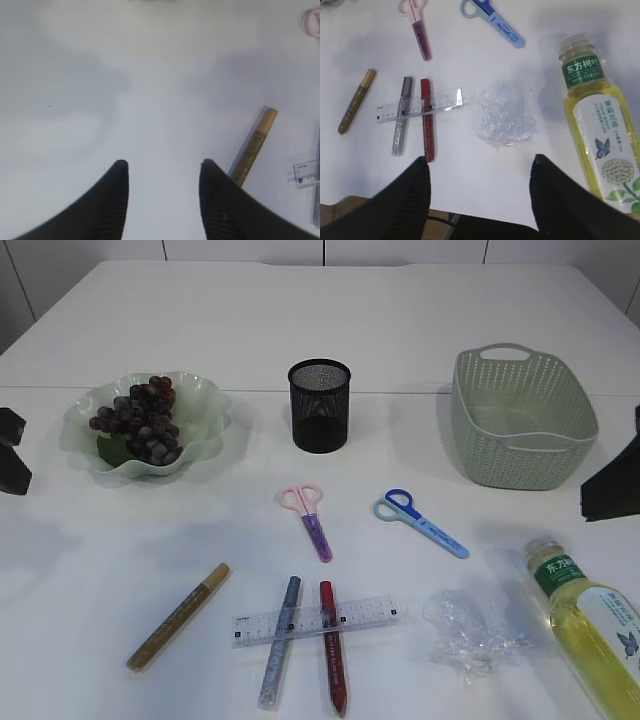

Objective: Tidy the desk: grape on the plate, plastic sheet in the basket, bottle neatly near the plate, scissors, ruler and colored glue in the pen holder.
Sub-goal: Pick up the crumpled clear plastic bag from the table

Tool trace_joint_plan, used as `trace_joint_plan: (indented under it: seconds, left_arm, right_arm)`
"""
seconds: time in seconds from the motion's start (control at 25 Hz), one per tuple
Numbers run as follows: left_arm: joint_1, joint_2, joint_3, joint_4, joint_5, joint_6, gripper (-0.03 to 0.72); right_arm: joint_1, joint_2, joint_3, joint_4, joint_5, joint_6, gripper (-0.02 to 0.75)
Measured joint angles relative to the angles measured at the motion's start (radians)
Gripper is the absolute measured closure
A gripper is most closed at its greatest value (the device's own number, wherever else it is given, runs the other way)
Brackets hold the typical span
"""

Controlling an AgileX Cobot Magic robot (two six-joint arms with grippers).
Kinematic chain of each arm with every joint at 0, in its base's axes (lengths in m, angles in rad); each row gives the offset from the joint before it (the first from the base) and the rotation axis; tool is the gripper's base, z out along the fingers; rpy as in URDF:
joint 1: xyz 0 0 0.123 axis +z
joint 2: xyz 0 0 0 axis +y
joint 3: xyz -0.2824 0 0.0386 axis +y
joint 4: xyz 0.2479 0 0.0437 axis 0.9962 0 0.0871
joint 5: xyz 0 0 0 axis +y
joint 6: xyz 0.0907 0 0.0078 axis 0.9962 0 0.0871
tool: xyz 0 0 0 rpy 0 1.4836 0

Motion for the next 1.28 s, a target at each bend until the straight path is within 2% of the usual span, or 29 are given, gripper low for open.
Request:
trace_joint_plan:
  seconds: [0.48,0.64,0.96,1.28]
  left_arm:
    - [0.0,0.0,0.0,-0.055,-0.04,0.003,0.372]
    - [0.0,0.0,0.0,-0.055,-0.046,0.005,0.377]
    - [0.0,0.0,0.0,-0.057,-0.05,0.005,0.379]
    - [0.0,0.0,0.0,-0.058,-0.056,0.005,0.38]
  right_arm:
    - [0.009,0.114,0.159,0.141,-0.069,0.314,0.249]
    - [0.009,0.152,0.195,0.209,-0.154,0.405,0.249]
    - [0.011,0.265,0.197,0.225,-0.253,0.564,0.249]
    - [0.12,0.4,0.197,0.225,-0.333,0.609,0.25]
